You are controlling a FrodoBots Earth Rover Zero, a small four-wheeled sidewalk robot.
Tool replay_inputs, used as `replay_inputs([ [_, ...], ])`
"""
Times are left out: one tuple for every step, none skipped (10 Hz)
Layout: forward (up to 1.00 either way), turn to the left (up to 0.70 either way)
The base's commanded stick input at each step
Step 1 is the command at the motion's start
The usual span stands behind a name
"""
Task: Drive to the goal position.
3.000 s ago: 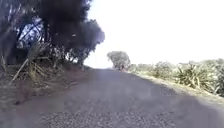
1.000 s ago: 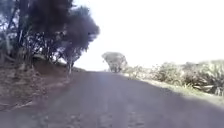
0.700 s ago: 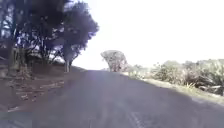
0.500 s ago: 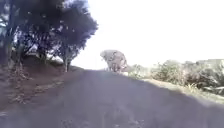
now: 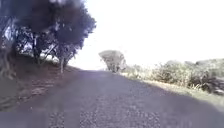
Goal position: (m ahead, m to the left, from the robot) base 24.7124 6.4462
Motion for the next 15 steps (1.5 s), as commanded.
replay_inputs([
  [1.0, 0.0],
  [1.0, 0.0],
  [1.0, 0.0],
  [1.0, 0.0],
  [1.0, 0.27],
  [1.0, 0.27],
  [1.0, 0.27],
  [1.0, 0.27],
  [1.0, 0.27],
  [1.0, 0.27],
  [1.0, 0.21],
  [1.0, 0.03],
  [1.0, 0.0],
  [1.0, 0.0],
  [1.0, 0.0],
])
